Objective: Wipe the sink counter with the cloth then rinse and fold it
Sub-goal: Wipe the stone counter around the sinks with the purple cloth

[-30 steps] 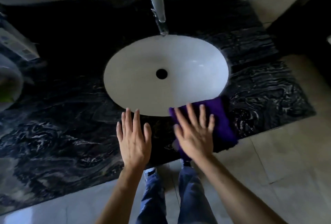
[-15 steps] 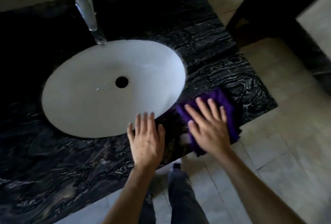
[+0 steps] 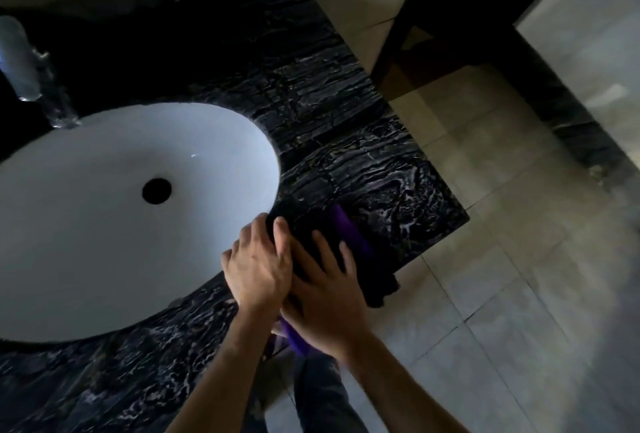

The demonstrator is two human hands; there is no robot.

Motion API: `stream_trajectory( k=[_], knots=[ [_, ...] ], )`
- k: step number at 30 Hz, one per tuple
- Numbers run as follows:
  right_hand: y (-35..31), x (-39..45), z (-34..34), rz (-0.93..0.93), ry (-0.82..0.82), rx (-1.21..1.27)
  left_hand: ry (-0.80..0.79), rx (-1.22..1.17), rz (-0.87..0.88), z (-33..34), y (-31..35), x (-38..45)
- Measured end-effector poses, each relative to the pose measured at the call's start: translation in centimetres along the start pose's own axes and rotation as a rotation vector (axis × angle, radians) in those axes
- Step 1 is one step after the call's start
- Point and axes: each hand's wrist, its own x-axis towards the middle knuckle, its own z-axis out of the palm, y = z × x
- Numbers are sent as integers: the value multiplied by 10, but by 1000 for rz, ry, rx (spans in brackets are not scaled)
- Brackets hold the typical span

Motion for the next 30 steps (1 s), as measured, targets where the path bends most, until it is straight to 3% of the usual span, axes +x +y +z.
stream_trajectory(
  k=[5, 10, 13, 17, 22, 27, 30],
  knots=[
    [140, 35, -31, 371, 109, -90, -51, 116, 95, -6, -2, 5],
    [173, 84, -40, 513, 27, -86, -35, 87, 82, -4, -2, 3],
    [149, 115, -38, 433, 29, -71, -3, 44, 40, -4, -4, 2],
    [82, 137, -30, 149, 39, -72, 35, -28, -25, -4, -1, 1],
    [21, 96, -11, -167, -28, -54, 76, -87, -62, -7, 0, 2],
    [25, 51, -11, -205, -19, -8, 63, -111, -76, -9, -3, 1],
    [51, 88, -20, -102, -18, -39, -9, -34, -48, -7, -3, 6]
  ],
)
